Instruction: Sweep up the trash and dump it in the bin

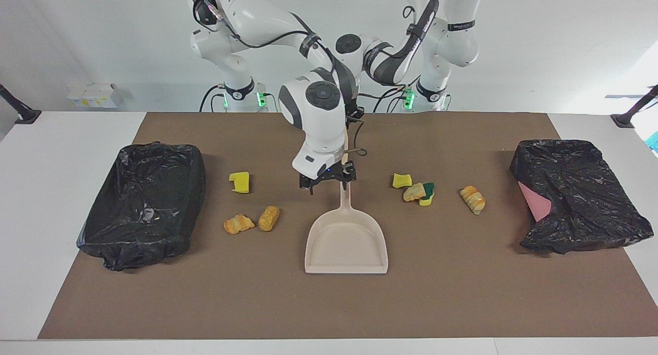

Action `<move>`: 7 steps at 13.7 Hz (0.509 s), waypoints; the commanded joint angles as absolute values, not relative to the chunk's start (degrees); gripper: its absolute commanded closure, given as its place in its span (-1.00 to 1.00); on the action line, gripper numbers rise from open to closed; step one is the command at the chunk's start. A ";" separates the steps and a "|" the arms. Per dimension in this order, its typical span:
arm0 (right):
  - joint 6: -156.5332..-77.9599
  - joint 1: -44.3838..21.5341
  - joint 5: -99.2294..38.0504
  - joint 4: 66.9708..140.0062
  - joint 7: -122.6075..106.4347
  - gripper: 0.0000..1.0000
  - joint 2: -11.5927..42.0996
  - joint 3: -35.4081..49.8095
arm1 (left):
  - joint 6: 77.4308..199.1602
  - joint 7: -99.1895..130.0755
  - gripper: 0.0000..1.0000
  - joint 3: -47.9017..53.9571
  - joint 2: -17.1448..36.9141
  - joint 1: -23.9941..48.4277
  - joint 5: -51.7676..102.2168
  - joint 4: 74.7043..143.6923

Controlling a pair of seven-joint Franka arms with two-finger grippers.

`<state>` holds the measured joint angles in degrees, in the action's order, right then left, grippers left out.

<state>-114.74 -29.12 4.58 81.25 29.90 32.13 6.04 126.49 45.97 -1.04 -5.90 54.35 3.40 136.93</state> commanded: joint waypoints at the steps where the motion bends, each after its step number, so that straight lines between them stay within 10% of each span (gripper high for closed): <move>1: -117.14 -30.76 7.99 79.00 33.31 -1.00 34.89 6.15 | 122.53 45.70 1.00 -0.88 -9.66 50.55 0.98 138.34; 7: -119.71 -30.85 7.21 83.31 38.40 -0.85 33.67 6.15 | 118.57 40.87 1.00 -0.88 -18.45 41.76 -0.09 143.78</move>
<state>-118.35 -31.13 6.48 81.16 35.77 34.85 5.91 119.85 42.44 -1.28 -12.35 44.90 0.82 139.51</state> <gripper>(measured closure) 0.022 0.744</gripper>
